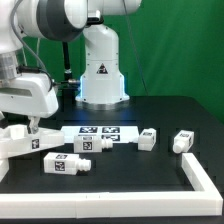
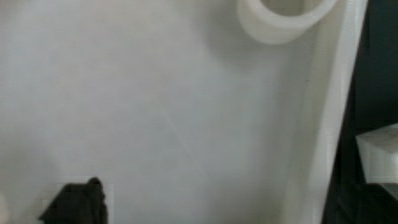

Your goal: Assemble one leg

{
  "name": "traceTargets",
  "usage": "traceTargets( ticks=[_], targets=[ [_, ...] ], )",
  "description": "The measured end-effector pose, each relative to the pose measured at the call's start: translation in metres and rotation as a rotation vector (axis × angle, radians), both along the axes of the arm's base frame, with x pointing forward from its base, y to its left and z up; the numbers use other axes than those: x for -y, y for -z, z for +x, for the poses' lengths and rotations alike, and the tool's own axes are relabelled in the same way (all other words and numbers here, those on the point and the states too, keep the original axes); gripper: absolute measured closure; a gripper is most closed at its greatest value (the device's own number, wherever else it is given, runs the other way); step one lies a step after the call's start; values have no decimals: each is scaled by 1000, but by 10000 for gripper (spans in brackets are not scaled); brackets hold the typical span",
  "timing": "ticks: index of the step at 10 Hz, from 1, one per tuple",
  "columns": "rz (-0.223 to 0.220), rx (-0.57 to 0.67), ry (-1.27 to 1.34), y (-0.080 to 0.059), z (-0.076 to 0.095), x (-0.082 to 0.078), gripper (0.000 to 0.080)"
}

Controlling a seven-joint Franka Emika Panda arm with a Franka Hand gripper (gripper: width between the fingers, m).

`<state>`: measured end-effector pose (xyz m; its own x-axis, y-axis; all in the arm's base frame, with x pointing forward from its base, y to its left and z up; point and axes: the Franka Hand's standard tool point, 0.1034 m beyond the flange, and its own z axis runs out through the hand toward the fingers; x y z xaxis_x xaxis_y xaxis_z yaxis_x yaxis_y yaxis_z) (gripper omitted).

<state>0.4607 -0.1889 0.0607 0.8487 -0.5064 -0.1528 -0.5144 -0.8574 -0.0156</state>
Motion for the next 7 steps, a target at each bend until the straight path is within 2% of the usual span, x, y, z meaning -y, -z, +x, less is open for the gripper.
traceTargets(
  ticks=[2, 3, 5, 7],
  targets=[
    [26, 22, 65, 0, 7, -12, 151],
    [13, 28, 65, 4, 5, -15, 151],
    [1, 20, 50, 15, -6, -9, 151],
    [28, -2, 9, 9, -19, 10, 151]
  ],
)
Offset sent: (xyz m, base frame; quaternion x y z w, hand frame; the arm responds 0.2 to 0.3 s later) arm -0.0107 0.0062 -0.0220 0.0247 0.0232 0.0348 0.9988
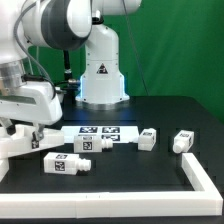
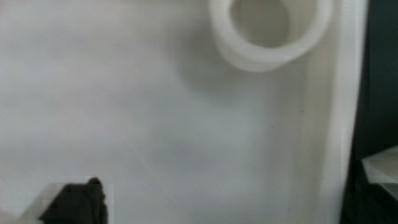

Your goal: Assemble one leg

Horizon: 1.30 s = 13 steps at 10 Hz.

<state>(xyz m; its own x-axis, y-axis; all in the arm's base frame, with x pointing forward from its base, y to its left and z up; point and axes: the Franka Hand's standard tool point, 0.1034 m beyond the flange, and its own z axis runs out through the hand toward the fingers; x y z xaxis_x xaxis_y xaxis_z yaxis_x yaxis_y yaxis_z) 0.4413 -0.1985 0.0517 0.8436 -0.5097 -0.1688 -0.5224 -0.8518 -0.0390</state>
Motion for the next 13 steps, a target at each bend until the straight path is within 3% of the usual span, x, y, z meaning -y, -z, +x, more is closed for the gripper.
traceTargets(
  ticks=[3, 5, 6, 10, 11, 13],
  targets=[
    [11, -4, -13, -12, -20, 33, 151],
    [0, -13, -15, -5, -29, 39, 151],
    [0, -20, -15, -1, -31, 35, 151],
    [-10, -12, 9, -8, 0, -2, 151],
    [-17, -10, 0, -5, 5, -6, 151],
    [-55, -8, -22, 14, 8, -7, 151]
  ],
)
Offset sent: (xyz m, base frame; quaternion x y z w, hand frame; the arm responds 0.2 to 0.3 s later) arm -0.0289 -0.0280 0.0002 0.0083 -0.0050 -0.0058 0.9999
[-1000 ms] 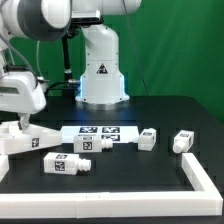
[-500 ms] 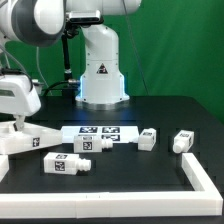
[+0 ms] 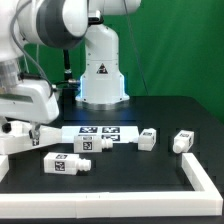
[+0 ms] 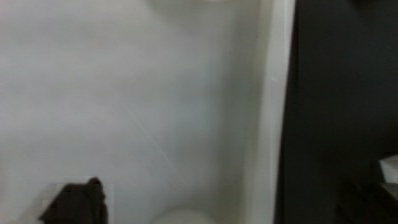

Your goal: Assemble one leg

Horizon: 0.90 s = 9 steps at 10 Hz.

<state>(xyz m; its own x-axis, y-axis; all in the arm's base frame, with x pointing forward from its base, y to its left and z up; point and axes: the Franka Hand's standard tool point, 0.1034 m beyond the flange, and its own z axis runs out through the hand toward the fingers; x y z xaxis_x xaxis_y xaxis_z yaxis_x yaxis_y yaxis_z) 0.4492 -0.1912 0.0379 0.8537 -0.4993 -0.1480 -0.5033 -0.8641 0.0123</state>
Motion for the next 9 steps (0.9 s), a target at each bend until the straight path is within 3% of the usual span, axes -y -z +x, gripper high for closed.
traceTargets(
  ticks=[2, 5, 6, 7, 9],
  targets=[
    [-14, -1, -9, 10, 1, -10, 151],
    [-15, -2, -6, 11, 0, -11, 151],
    [-15, -2, -6, 11, 0, -11, 286],
    [-15, -2, -6, 11, 0, -11, 286],
    [-15, -2, -6, 11, 0, -11, 573]
  ],
)
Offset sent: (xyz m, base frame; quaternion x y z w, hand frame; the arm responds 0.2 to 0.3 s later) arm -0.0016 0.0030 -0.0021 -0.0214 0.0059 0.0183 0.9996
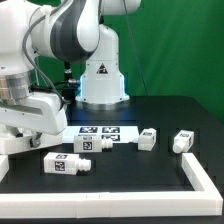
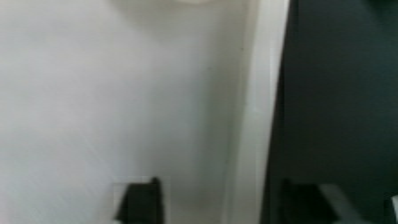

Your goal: Assemble one leg

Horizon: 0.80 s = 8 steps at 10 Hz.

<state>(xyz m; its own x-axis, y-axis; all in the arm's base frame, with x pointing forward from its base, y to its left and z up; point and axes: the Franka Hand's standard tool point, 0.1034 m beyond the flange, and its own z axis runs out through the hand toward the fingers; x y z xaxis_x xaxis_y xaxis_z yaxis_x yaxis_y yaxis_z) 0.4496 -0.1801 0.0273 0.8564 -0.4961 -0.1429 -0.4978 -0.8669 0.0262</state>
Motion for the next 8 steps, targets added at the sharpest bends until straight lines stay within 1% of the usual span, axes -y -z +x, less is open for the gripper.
traceTargets(
  ticks=[1, 2, 5, 7, 8],
  targets=[
    [0, 0, 0, 0, 0, 0, 573],
    [4, -7, 1, 1, -3, 0, 744],
    [3, -8, 3, 1, -3, 1, 747],
    [-9, -4, 63, -6, -5, 14, 747],
    [-10, -10, 127, -11, -5, 16, 747]
  ],
)
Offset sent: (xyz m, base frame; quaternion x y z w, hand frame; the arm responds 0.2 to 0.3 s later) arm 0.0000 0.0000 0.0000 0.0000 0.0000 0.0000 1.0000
